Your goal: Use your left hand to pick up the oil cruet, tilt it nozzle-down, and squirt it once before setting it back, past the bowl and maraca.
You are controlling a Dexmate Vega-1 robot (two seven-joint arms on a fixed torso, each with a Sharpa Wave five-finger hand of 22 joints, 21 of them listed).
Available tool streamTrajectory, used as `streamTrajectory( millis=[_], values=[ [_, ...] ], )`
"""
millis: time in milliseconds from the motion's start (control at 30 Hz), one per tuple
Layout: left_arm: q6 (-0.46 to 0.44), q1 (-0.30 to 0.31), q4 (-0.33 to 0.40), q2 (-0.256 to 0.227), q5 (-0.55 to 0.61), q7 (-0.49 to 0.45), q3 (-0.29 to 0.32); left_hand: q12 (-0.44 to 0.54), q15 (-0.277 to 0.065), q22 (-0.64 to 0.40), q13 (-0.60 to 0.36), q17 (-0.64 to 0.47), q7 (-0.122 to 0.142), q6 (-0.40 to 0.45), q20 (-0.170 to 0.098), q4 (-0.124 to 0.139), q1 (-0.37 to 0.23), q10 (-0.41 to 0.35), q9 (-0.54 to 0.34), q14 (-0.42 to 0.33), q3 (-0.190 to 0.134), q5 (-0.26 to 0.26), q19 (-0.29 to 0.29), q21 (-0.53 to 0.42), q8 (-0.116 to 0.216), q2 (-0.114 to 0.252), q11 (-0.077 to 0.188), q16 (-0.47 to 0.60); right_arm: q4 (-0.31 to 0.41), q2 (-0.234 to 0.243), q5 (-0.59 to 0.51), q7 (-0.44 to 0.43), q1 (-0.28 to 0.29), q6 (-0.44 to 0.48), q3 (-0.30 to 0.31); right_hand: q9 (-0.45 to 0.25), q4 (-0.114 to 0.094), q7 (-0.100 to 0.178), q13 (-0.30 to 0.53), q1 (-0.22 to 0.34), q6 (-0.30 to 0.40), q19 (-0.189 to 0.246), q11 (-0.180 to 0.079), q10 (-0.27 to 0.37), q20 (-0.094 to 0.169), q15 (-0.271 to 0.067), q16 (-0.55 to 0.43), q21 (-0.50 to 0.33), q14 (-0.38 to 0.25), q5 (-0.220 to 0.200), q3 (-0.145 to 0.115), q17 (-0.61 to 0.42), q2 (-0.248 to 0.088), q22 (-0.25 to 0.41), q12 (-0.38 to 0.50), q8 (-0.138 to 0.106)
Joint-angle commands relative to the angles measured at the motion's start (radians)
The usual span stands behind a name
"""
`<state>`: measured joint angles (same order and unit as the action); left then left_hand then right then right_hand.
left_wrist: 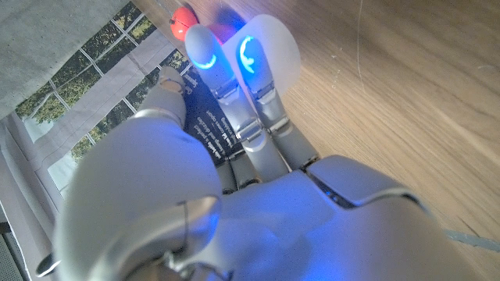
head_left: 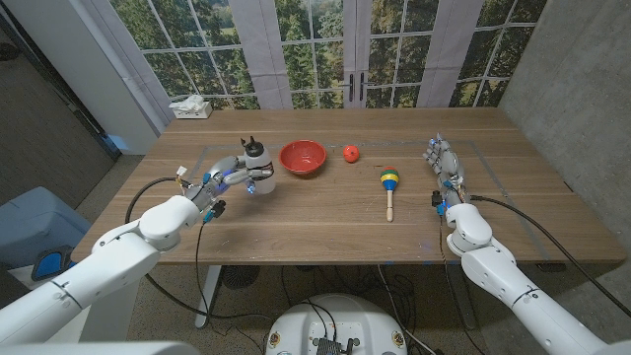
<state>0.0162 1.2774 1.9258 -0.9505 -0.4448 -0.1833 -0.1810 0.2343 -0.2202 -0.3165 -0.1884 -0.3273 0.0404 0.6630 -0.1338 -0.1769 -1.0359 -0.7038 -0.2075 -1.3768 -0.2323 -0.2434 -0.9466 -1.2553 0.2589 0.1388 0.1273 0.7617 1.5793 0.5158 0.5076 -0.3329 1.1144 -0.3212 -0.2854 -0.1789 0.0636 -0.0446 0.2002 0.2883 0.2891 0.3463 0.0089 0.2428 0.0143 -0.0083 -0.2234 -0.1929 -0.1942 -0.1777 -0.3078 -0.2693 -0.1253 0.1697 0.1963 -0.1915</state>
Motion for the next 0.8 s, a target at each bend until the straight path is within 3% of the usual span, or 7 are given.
streamTrajectory(
  millis=[33,800],
  values=[
    [-0.021,-0.049,-0.041,0.04,0.014,-0.026,-0.003,-0.006,-0.005,-0.002,-0.003,-0.004,-0.008,0.009,-0.076,0.042,-0.03,-0.053,-0.004,-0.001,-0.047,0.003,0.004,-0.008,-0.004,0.036,0.056,0.0,0.017,0.013,-0.014,0.016,-0.005,0.001,-0.009,-0.004,0.005,-0.003,0.001,0.0,0.0,-0.003,0.007,0.003,-0.003,0.006,-0.007,-0.003,0.002,-0.001,-0.004,-0.002,-0.003,0.003,0.002,-0.001],
    [-0.127,-0.215,-0.103,0.053,0.025,-0.002,-0.063,-0.016,-0.005,0.006,-0.004,-0.004,-0.008,0.01,-0.076,0.04,-0.024,-0.054,-0.006,-0.001,-0.068,0.011,0.012,-0.018,-0.013,0.034,0.055,-0.003,0.011,0.025,-0.003,0.055,-0.015,0.008,-0.02,-0.004,0.009,-0.004,0.001,-0.002,-0.002,-0.003,0.007,0.004,-0.003,0.006,-0.007,-0.003,0.003,-0.001,-0.003,-0.001,-0.004,0.003,0.002,-0.001]
  ],
)
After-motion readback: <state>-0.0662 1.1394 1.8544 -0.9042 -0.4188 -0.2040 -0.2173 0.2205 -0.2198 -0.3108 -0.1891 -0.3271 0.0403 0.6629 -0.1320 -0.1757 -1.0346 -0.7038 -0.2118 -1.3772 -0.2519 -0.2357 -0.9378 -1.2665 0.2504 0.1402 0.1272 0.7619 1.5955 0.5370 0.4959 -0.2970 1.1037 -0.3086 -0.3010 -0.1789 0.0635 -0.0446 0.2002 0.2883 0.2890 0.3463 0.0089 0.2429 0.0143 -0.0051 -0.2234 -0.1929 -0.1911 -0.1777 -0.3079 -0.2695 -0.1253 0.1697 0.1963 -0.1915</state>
